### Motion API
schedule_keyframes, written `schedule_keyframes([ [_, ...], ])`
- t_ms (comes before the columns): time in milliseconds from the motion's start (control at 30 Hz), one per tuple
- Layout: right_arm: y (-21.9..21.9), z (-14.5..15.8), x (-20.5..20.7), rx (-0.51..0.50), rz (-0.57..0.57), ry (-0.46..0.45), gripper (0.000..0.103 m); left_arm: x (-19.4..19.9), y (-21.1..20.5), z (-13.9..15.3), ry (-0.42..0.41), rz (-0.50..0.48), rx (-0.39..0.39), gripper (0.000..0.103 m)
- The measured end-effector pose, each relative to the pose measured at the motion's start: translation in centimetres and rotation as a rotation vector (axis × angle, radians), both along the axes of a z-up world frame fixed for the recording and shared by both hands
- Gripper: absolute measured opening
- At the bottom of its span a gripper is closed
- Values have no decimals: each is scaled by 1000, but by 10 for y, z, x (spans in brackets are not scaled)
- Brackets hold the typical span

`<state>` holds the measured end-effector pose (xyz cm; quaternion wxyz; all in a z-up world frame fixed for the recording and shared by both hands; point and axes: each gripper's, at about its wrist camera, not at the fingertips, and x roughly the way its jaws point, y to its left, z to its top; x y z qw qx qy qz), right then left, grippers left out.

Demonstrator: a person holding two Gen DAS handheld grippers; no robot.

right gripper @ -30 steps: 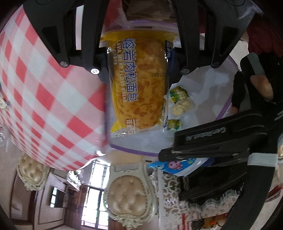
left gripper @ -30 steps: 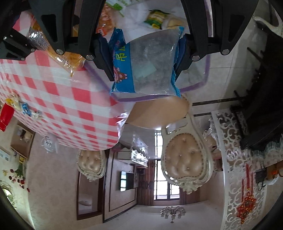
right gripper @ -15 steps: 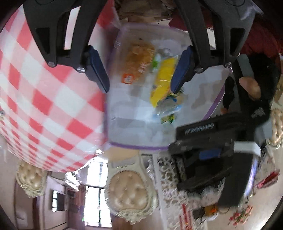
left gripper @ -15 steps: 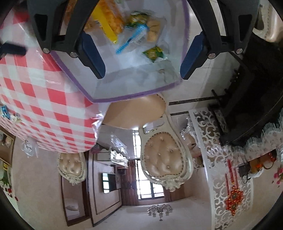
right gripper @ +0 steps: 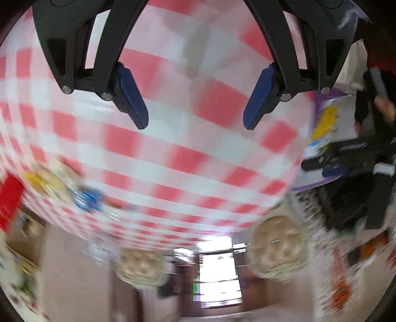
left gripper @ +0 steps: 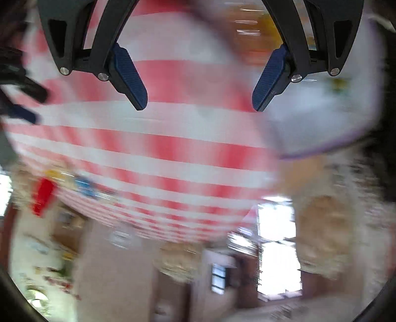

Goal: Organize snacks
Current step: 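Move both open grippers back over the snacks on the table, then grasp a white snack packet with the right gripper while the left grasps a clear pastry bag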

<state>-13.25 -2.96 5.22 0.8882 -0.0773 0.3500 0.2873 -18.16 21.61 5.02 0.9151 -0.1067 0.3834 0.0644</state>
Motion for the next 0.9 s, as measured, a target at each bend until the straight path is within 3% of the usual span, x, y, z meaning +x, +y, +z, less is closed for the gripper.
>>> schedule_keyframes([
  [100, -56, -6, 23, 25, -116, 35, 81, 44, -64, -1, 16, -171, -67, 87],
  [233, -114, -12, 53, 15, -236, 60, 82, 98, -117, 0, 9, -226, -71, 87],
  [367, -161, -26, 103, 46, -364, 167, 83, 167, -143, -3, 40, -176, -193, 87],
  [433, -171, -30, 121, 88, -399, 206, 83, 195, -150, -2, 18, -145, -243, 87],
  [600, -180, -32, 168, 243, -490, 290, 83, 254, -156, -4, -49, -59, -267, 87],
  [700, -174, -33, 191, 309, -525, 324, 83, 264, -141, -7, -104, 8, -286, 87],
  [900, -154, -30, 248, 296, -605, 289, 84, 258, -100, -9, -188, 75, -294, 87],
])
